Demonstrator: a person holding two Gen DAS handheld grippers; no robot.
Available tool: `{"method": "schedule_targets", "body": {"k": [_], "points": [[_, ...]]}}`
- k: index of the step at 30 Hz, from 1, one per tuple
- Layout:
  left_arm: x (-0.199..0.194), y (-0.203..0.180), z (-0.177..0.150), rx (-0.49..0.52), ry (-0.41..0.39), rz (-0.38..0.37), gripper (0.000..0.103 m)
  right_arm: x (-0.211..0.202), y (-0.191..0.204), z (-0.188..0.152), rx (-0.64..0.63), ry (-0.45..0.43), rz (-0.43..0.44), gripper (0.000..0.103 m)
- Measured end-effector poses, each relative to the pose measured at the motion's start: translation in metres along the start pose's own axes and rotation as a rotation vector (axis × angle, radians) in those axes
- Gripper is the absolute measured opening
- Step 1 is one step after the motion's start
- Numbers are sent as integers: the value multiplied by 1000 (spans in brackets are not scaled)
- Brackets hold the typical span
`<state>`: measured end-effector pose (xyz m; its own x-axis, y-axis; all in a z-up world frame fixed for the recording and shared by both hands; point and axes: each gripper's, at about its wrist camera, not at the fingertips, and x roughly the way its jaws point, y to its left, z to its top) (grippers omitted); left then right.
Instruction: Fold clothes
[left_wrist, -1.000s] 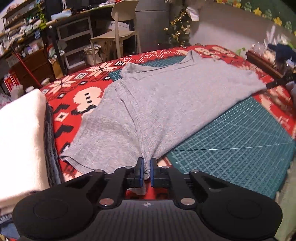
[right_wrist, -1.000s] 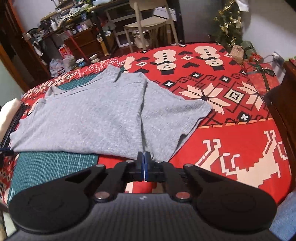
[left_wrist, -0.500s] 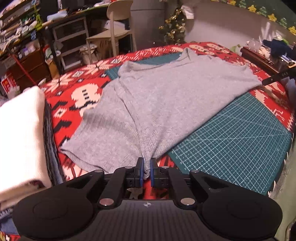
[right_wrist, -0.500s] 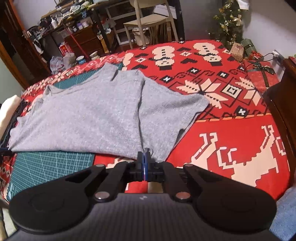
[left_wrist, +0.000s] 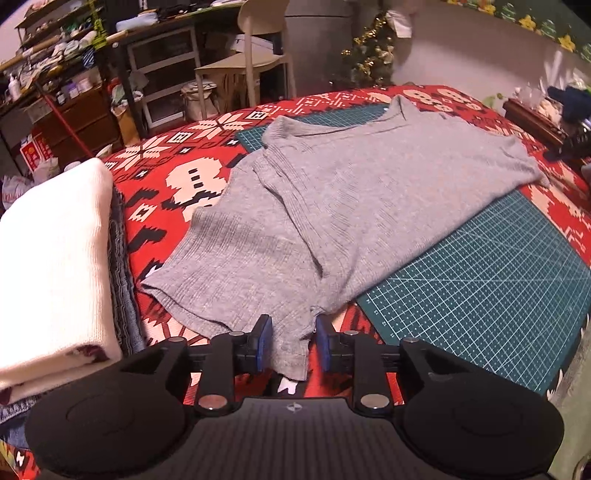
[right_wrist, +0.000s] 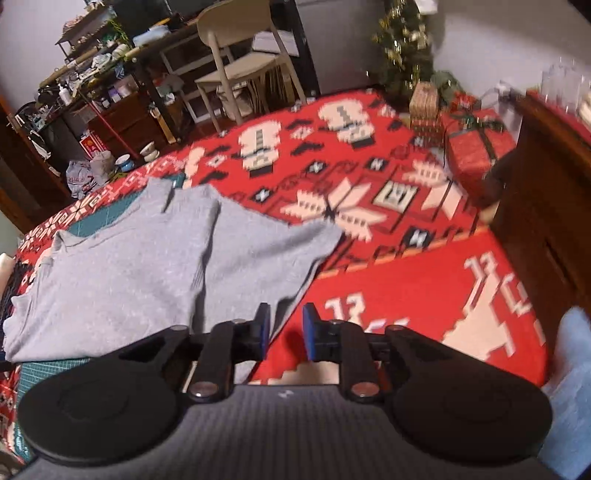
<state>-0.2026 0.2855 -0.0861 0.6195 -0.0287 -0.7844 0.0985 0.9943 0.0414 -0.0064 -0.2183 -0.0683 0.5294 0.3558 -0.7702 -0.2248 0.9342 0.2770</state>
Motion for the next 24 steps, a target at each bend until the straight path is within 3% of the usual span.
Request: {"method": "schedule_targets", "body": {"k": [6, 7, 9, 15, 24], "points": [[-1, -3, 3, 9, -7, 5, 26, 21, 14, -2, -38, 7, -8, 26], [-1, -4, 3, 13, -7, 6, 26, 23, 17, -3, -57, 8, -19, 6], [-2, -5, 2, 20, -8, 5, 26, 28, 24, -3, -93, 10, -41, 2], [-3, -7, 2, 32, -7, -4, 26, 1, 23, -3, -74, -9, -82, 2], [-8, -1, 1, 14, -14, 1, 26, 2, 17, -15, -42, 56, -112, 2]]}}
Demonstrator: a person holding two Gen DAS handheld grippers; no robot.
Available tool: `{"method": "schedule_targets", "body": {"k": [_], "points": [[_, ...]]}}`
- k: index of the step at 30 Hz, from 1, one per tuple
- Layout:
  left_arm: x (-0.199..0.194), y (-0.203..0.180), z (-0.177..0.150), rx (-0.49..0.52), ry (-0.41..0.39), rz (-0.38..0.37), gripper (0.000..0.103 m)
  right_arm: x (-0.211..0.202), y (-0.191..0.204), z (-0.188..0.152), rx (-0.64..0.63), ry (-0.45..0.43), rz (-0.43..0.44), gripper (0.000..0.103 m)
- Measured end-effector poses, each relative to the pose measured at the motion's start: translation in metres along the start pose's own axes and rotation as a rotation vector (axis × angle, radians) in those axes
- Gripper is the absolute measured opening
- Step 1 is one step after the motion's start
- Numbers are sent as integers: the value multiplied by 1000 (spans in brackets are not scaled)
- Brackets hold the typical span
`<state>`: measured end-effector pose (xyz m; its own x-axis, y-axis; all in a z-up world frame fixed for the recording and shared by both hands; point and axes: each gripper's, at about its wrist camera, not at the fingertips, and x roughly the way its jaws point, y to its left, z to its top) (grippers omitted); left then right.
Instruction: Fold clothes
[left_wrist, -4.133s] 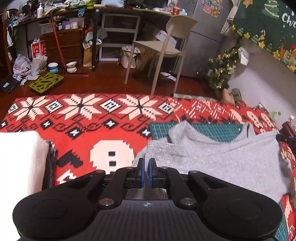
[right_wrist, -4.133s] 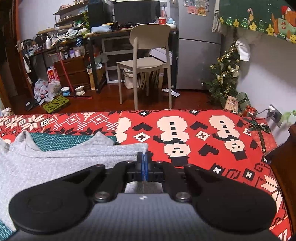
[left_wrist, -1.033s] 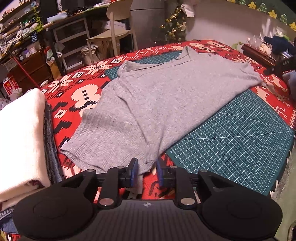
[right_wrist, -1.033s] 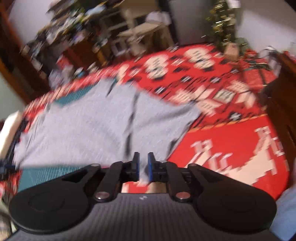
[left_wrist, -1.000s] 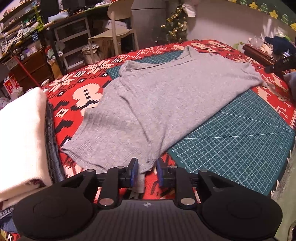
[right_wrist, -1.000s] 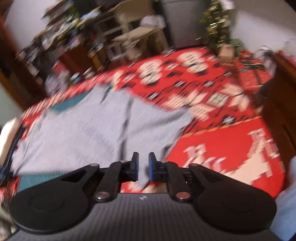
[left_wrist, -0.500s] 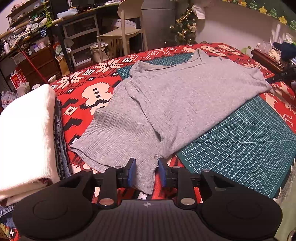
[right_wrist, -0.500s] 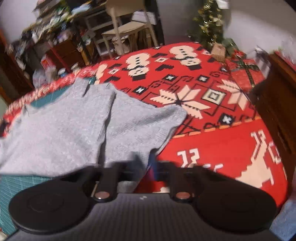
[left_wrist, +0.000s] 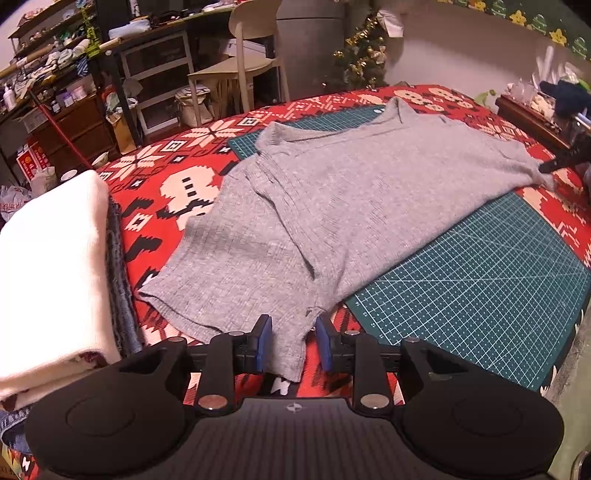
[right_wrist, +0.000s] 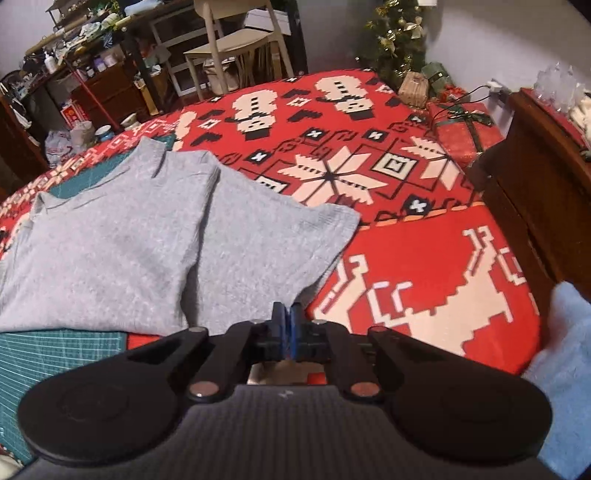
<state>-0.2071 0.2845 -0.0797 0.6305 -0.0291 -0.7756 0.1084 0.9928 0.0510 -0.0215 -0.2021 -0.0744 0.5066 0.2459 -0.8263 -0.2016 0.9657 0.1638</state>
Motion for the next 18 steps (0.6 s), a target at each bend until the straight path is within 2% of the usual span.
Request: {"method": "schedule_targets", "body": {"k": [6, 12, 16, 18], "points": [[-10, 16, -4, -62, -21, 29, 27, -7, -10, -4, 41, 22, -32, 2], [-14, 36, -9, -163, 0, 114, 30, -8, -13, -6, 37, 21, -37, 5], [-6, 48, -10, -284, 16, 86, 30, -17, -15, -1, 40, -40, -57, 5], [-1, 53, -8, -362, 21, 66, 34, -21, -18, 2, 57, -61, -49, 10]]}}
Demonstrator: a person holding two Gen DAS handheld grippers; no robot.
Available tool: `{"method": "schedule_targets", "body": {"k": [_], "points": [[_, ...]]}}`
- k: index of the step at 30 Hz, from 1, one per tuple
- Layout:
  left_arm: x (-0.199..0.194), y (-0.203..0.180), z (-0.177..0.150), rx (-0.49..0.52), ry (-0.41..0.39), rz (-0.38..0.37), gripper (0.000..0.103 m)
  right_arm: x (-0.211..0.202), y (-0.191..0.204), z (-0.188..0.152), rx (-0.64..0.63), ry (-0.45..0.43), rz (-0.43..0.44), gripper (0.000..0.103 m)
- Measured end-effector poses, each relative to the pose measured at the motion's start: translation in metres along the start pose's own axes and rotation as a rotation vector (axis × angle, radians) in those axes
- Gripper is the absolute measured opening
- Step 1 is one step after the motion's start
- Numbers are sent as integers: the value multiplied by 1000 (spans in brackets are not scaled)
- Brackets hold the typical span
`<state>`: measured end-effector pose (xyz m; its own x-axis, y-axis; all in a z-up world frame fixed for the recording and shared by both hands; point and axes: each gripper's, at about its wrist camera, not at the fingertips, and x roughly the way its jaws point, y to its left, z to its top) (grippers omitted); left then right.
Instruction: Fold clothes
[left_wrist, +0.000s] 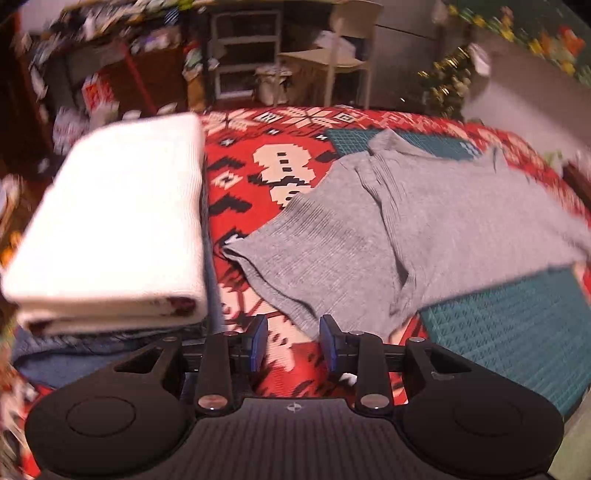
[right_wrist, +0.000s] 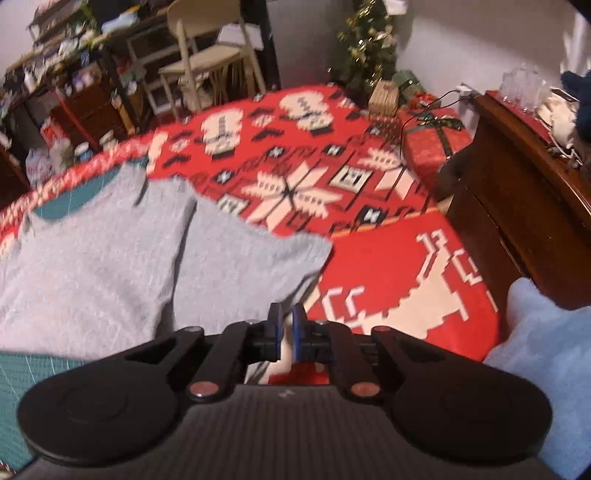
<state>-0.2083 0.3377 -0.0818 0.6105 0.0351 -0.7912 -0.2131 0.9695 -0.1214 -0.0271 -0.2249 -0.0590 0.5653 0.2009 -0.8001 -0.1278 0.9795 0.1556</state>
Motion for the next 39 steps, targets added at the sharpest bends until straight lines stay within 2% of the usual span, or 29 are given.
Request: {"method": "schedule_targets", "body": {"k": [1, 3, 5, 7, 8, 9, 10, 12, 17, 23, 25, 28, 30, 31, 34, 39], "points": [[2, 3, 2, -43, 4, -9, 37, -2, -1, 1, 8, -9, 5, 10], [8, 3, 5, -109, 26, 25, 45, -3, -2, 3, 16, -18, 16, 10], [13, 2, 8, -160, 35, 49, 45, -3, -1, 4, 20, -21, 27, 10], [17, -2, 12, -163, 39, 55, 44, -2, 2, 4, 13, -20, 36, 10], [18, -5, 13, -156, 39, 70, 40, -1, 5, 3, 9, -19, 41, 10], [19, -7, 13, -147, 39, 92, 19, -1, 7, 3, 5, -17, 47, 11], [20, -10, 13, -138, 39, 116, 4, -1, 9, 3, 0, -16, 52, 11], [18, -14, 10, -118, 28, 140, 3, -1, 12, 3, -6, -14, 61, 11], [-1, -22, 6, -42, -26, 199, 3, -1, 13, 2, -9, -16, 70, 12], [5, -19, -2, -39, 25, 204, 3, -2, 17, 3, -22, -22, 89, 12], [7, -18, -5, -49, 34, 196, 5, -3, 19, 3, -38, -27, 89, 20], [1, -16, -2, -43, 5, 201, 11, -3, 17, 4, -45, -31, 85, 22], [-5, -17, 3, -11, -38, 219, 26, -1, 12, 6, -34, -36, 81, 22], [-8, -18, 5, 16, -59, 232, 29, 1, 10, 8, -30, -42, 74, 22], [-4, -25, 15, 126, -104, 288, 31, 8, 2, 12, -19, -54, 50, 22], [19, -28, 24, 197, -80, 320, 31, 18, -9, 16, -2, -73, 34, 22]]}}
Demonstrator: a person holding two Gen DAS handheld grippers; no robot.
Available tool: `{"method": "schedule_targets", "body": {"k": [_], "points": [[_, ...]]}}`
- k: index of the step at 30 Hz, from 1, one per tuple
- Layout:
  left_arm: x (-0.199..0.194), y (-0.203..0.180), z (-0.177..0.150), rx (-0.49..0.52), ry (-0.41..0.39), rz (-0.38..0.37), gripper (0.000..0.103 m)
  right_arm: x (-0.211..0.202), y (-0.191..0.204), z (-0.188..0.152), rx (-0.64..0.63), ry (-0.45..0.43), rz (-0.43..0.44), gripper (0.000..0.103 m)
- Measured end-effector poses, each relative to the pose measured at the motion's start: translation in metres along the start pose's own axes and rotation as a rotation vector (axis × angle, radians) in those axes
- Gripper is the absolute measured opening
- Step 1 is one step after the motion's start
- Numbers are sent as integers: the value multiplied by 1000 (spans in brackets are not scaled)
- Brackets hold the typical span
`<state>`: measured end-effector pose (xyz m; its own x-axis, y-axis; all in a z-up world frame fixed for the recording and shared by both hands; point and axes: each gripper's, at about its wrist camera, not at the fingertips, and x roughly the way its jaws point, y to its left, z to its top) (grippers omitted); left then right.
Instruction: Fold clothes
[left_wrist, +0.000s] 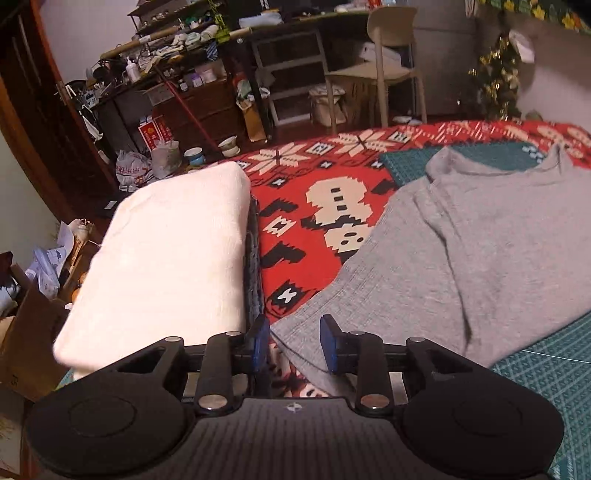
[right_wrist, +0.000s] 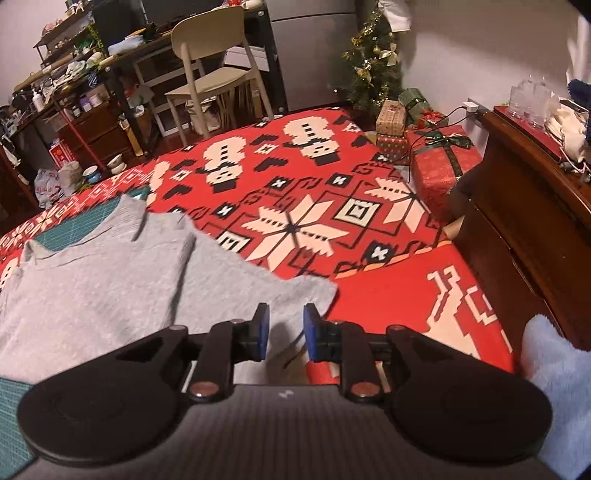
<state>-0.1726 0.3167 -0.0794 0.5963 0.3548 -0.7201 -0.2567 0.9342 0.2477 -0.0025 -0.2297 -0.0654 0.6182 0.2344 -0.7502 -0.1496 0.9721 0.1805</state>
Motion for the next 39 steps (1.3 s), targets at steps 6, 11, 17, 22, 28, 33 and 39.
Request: {"method": "schedule_targets", "body": {"k": [6, 11, 17, 22, 28, 33, 39], "points": [[18, -16, 1, 135, 6, 24, 22, 14, -6, 5, 5, -8, -9, 22], [24, -21, -2, 216, 11, 51, 29, 28, 0, 7, -39, 7, -48, 22], [25, -22, -1, 223, 6, 55, 28, 30, 4, 7, -83, -17, -152, 0], [24, -22, -1, 225, 7, 54, 28, 24, -15, 11, 20, -41, -145, 0], [25, -22, -1, 217, 11, 50, 28, 31, -2, 7, -32, -16, -95, 26], [25, -22, -1, 216, 9, 47, 27, 35, 9, 2, -114, -9, -110, 3], [25, -21, -1, 224, 11, 43, 27, 32, -2, 4, -69, -23, -200, 3]]}}
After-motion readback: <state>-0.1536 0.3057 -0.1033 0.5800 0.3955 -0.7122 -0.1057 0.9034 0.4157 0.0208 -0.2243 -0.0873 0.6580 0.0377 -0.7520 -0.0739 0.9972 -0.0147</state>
